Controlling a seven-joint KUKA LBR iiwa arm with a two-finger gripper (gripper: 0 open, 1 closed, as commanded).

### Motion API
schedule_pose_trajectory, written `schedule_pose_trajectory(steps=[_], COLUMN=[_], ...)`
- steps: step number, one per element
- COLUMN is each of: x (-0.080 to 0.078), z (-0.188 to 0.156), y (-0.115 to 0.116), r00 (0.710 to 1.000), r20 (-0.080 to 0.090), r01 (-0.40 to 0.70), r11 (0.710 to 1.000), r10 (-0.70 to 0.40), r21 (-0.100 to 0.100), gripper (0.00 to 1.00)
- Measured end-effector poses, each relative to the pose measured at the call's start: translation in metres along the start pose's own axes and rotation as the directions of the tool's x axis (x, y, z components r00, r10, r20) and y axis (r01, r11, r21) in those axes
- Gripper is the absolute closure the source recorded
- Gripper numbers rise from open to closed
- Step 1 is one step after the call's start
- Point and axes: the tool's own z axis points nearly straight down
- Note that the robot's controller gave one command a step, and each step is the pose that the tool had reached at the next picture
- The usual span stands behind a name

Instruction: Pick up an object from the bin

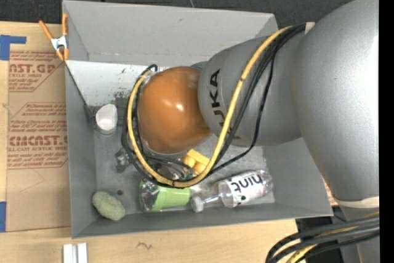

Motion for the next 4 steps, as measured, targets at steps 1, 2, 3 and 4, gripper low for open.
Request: schedule_pose_trajectory(steps=[1,2,3,4], x=[0.021,-0.015,-0.019,-0.018], z=[0.038,0.06,0.06,0.06], y=[-0.032,0.023,0.028,0.027], r00=[0.999,0.883,0.88,0.882], r20=[0.002,-0.004,-0.003,-0.001], r01=[0.051,0.468,0.474,0.47], r11=[0.999,0.884,0.88,0.882], r10=[-0.051,-0.468,-0.474,-0.47], r21=[-0.001,0.002,0.003,0.002], gripper=[0.0,1.0,1.0,1.0])
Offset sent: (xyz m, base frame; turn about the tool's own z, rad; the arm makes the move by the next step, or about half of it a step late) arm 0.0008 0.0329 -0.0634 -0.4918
